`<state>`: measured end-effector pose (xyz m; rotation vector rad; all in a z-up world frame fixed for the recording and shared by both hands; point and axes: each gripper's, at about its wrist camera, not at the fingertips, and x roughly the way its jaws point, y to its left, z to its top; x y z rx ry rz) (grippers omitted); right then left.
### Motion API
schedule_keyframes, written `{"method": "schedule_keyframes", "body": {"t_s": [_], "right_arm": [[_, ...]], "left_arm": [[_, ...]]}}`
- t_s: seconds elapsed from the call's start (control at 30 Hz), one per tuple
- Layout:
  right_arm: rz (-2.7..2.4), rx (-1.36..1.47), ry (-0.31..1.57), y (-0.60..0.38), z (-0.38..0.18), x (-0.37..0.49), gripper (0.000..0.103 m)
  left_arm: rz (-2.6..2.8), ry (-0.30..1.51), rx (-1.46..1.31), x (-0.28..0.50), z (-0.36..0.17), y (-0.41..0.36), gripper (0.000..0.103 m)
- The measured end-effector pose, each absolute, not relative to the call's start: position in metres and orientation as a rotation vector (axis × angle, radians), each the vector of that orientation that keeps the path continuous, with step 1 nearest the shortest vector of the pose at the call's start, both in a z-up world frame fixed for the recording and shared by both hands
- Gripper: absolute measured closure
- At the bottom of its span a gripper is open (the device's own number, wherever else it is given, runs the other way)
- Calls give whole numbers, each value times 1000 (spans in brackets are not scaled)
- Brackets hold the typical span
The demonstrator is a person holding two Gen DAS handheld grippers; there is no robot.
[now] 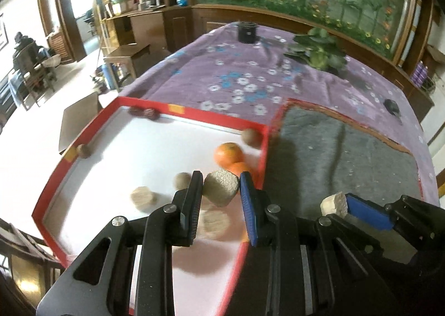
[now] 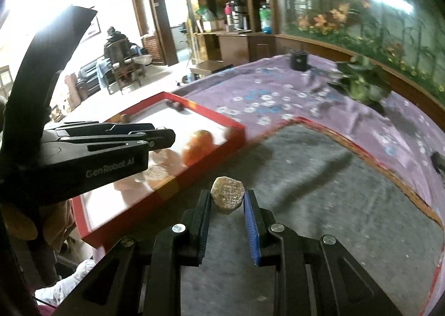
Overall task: Organize fruits
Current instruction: 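Carry both beige cubes over the tray and open both tools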
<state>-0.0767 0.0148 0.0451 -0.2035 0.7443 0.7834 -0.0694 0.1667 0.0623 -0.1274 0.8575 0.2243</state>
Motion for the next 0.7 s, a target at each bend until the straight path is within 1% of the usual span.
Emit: {"method": "schedule_keyframes", "body": {"t_s": [0.3,0.7], "right_arm": [[855,-225,751,63,49,-71,80],[927,-285,805,112,29,-64,80]], "left_arm": [[335,876,-210,-69,57,235,76],[352,916,-244,-48,40,253,76]]}}
